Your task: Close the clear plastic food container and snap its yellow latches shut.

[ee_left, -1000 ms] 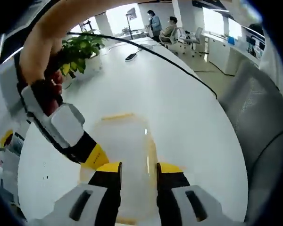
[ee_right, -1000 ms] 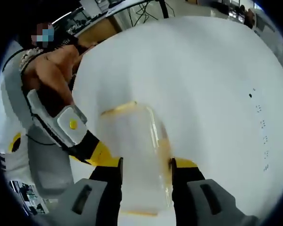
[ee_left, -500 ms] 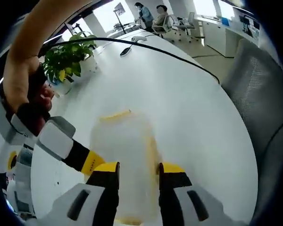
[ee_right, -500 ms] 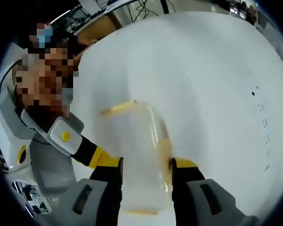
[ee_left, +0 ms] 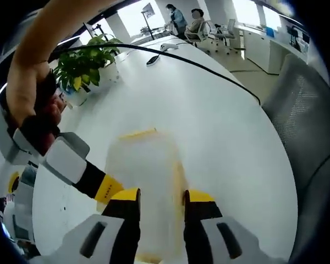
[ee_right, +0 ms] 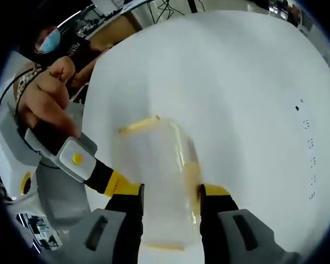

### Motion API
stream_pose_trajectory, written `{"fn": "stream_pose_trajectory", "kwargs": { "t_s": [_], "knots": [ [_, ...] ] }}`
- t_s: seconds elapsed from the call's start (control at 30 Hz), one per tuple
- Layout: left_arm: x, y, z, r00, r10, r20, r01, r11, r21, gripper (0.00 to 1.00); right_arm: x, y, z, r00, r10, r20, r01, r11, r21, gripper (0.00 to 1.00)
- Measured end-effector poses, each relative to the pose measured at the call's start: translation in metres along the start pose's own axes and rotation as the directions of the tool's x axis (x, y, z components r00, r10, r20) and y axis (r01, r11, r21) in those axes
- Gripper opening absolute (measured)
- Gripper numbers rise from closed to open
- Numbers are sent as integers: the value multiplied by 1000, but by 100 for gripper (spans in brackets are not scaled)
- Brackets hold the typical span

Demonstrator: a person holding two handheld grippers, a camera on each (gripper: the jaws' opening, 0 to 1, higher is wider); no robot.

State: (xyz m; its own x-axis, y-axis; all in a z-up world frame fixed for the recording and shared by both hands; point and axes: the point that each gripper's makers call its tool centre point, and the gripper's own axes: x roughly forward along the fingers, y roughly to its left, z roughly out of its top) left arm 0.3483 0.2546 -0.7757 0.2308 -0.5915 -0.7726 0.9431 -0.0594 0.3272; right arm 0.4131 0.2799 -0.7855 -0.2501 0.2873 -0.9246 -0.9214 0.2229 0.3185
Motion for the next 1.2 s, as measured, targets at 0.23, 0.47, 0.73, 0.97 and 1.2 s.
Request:
{"fn": "stream_pose_trajectory", "kwargs": {
  "t_s": [0.23,0.47,0.73,0.97,1.2],
  "knots": [
    [0,-2,0,1000,12,-12,-12,1000,-1,21,0,-3,0,1000,10,4,-10,1000,1,37],
    [1,-1,0,1000,24,-17,-24,1000,2,20,0,-5,0,1000,20,1,-20,1000,11,37],
    [-1,1,-4,999,32,-20,-32,999,-3,18,0,-5,-2,999,33,7,-33,999,15,36],
    [1,-2,2,999,35,-27,-35,999,18,19,1,-2,-3,999,48,8,-49,999,10,36],
    [2,-2,2,998,53,-41,-52,998,37,19,1,4,-5,994,107,0,-106,993,45,34]
  ]
}}
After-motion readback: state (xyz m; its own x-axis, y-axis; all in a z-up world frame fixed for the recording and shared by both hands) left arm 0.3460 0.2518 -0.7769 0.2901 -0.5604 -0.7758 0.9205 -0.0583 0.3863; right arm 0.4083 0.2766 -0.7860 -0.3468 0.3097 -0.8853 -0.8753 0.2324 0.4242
